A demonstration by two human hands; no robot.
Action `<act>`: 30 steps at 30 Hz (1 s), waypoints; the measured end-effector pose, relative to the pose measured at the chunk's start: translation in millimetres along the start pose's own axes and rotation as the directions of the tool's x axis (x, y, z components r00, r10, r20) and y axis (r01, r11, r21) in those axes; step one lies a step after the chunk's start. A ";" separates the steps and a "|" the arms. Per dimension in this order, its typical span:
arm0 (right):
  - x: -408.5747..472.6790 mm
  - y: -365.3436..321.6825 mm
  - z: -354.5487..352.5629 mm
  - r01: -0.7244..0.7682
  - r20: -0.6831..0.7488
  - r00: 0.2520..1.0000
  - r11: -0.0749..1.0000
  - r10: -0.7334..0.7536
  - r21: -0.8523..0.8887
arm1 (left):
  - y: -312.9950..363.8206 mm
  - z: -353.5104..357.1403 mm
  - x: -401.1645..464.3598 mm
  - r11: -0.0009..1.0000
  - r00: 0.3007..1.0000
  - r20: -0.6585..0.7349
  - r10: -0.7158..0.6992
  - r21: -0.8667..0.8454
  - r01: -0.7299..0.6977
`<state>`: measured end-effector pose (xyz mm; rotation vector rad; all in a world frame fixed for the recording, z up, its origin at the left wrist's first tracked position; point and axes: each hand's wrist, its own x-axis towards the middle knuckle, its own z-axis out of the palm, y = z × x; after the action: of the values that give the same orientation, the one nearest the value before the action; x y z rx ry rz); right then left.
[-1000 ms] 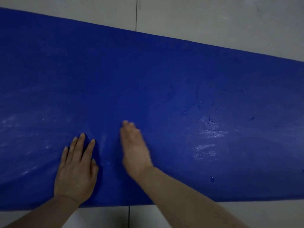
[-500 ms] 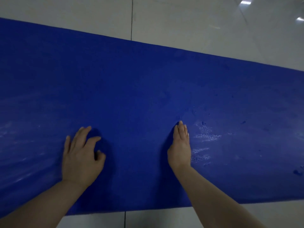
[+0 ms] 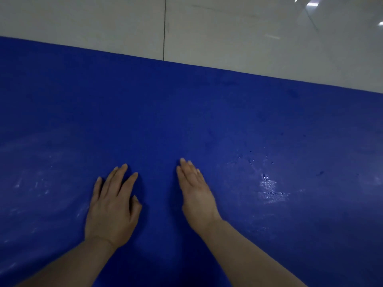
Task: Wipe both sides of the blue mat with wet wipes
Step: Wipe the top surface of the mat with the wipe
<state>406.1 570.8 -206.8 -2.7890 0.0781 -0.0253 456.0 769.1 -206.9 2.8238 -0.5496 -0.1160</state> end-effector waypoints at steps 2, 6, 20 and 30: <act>4.0 14.4 -8.2 -0.005 0.101 0.995 0.995 0.016 -0.104 | 0.3 -0.3 0.4 1.000 1.000 0.010 0.000 -0.010 0.000; 15.4 69.2 -32.1 -0.417 -0.071 0.909 0.901 0.411 -0.121 | 0.6 -0.9 2.6 1.000 1.000 0.020 0.011 -0.027 -0.010; 58.7 76.2 -39.9 -0.521 -0.158 0.849 0.847 0.504 -0.102 | 3.0 -3.0 4.4 0.998 0.998 0.061 -0.005 -0.054 0.008; 82.0 71.8 -41.6 -0.419 -0.130 0.901 0.908 0.413 -0.020 | 2.3 -3.6 4.8 0.998 0.998 0.058 0.005 -0.066 -0.001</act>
<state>483.2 484.5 -191.8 -2.7541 0.7135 -0.0894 460.0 766.1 -202.9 2.7630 -0.5516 -0.2120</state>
